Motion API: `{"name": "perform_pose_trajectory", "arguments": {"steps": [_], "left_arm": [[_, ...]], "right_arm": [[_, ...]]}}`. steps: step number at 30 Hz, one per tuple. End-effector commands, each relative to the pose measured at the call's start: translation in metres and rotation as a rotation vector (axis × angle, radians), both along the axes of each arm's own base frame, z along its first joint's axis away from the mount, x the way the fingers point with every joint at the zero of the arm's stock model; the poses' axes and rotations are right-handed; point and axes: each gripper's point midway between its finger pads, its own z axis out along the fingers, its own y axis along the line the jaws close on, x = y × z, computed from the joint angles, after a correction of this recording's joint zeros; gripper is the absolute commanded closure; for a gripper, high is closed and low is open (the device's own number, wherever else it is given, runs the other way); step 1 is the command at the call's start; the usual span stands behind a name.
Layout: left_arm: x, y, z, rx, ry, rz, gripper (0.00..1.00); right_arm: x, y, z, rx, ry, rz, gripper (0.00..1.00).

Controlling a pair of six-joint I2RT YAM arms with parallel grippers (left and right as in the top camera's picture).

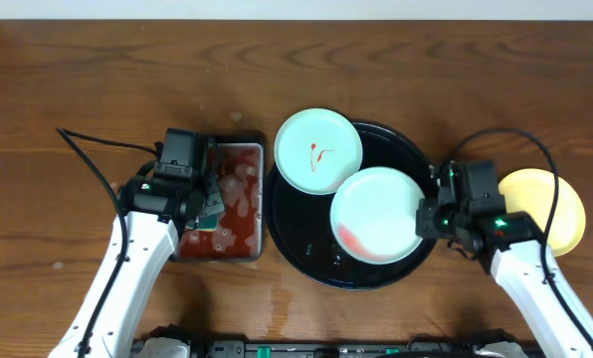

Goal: Clean dirty plates on tray and stack at the side

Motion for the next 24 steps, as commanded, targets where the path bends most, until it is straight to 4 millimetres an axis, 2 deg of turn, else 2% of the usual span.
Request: {"name": "perform_pose_trajectory", "arguments": {"steps": [1, 7, 12, 24], "left_arm": [[0.001, 0.004, -0.005, 0.025, 0.002, -0.016, 0.92], [-0.004, 0.005, -0.026, 0.027, 0.012, -0.018, 0.93], [-0.005, 0.005, -0.038, 0.025, 0.004, -0.018, 0.92], [-0.003, -0.002, -0.056, -0.015, -0.028, -0.031, 0.92]], "right_arm": [[0.02, -0.017, 0.031, -0.098, -0.091, -0.042, 0.99], [0.03, -0.035, 0.06, -0.214, -0.133, -0.063, 0.99], [0.035, -0.04, 0.077, -0.287, -0.172, -0.061, 0.99], [0.039, -0.022, 0.093, -0.466, -0.266, 0.038, 0.99]]}}
